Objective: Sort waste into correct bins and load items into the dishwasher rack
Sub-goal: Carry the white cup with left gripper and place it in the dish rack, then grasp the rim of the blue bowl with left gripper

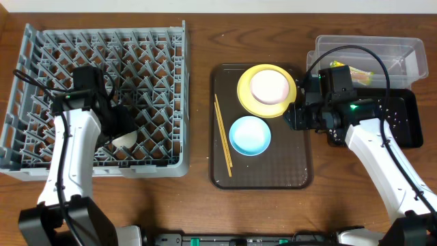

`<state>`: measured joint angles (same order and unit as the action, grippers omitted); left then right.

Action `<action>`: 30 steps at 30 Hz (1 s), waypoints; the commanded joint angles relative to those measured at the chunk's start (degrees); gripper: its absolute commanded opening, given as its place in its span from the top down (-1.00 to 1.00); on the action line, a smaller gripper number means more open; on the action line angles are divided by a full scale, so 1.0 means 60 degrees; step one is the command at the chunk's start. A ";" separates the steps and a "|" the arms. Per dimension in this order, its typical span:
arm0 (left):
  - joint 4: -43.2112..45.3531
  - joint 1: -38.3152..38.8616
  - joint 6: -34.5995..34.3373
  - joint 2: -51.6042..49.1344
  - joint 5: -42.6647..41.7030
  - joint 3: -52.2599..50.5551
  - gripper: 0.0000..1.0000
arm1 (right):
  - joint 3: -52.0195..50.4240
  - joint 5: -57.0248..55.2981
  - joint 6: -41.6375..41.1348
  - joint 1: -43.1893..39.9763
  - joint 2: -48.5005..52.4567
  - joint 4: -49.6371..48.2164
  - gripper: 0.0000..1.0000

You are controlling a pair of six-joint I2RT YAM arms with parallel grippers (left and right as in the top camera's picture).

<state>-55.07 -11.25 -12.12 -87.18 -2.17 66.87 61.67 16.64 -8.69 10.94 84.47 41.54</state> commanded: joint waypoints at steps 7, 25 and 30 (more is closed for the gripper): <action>0.0007 -0.0033 0.0084 0.0255 -0.0291 0.0102 -0.45 | 0.0033 -0.0058 0.0109 -0.0080 -0.0149 0.0022 0.10; 0.0040 0.0659 0.0306 0.1632 -0.2244 0.0215 -0.71 | 0.0040 -0.1373 -0.0087 -0.0404 -0.0739 0.0259 0.03; 0.0852 0.1949 0.0448 0.1625 -0.3275 0.0215 -0.71 | 0.0040 -0.1486 -0.0120 -0.1122 -0.1483 0.0291 -0.05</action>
<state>-51.31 -3.22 -10.79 -78.08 -15.90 66.87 61.67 9.89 -8.78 6.55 78.11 43.03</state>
